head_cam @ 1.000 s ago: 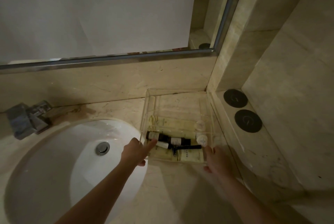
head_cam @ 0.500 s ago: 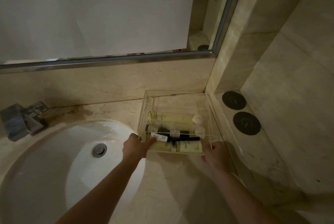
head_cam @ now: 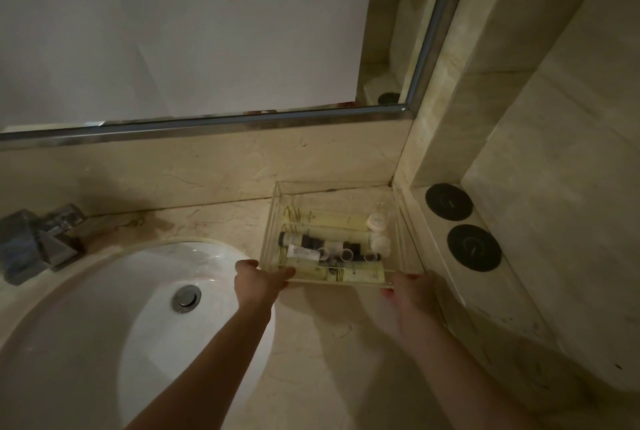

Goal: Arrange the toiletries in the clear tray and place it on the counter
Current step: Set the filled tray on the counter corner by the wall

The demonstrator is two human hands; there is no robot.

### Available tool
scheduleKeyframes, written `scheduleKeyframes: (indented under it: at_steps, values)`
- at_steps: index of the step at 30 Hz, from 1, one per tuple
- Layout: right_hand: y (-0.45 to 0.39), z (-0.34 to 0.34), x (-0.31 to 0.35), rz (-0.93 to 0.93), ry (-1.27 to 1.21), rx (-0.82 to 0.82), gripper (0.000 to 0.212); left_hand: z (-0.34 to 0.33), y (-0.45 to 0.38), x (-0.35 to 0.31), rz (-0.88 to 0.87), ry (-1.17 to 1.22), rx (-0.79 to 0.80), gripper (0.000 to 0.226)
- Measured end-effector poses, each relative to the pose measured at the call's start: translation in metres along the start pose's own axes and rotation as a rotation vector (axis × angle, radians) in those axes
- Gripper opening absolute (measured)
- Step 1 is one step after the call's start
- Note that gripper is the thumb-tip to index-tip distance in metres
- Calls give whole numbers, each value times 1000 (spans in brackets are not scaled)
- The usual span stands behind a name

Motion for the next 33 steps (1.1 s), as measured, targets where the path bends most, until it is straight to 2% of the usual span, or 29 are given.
scheduleKeyframes:
  at_steps: [2,8,11,14,17,22,26,33]
  values:
    - [-3,-3,-3,-80,-74,-6,20,-2,-2,-1,-3,36,-5,76]
    - [-11,-11,3,-136,-179,-36,33,-11,-12,-2,-10,-1,15,58]
    - [-16,-19,1,-197,-250,-6,32,-15,-18,-3,42,145,39,63]
    - [-20,-24,2,-236,-348,5,29,-19,-16,-3,84,218,58,46]
    - [-21,-24,8,-222,-356,-21,16,-23,-13,-3,104,268,0,30]
    - [-25,-19,22,-164,-421,-84,37,-36,-5,-2,153,320,-33,26]
    - [-26,-17,34,-145,-425,-113,13,-47,-4,1,181,331,-36,30]
    - [-28,-19,32,-63,-321,-160,6,-51,-3,-2,175,261,-47,38]
Point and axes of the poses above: each hand's wrist, its own y-axis away from the middle knuckle, its own z-axis out of the back of the hand, x = y × z, the point moved 5 cm from there along -y, towards the middle knuckle, and after that the axes turned 3 degrees about y, right-handed, at the moved point
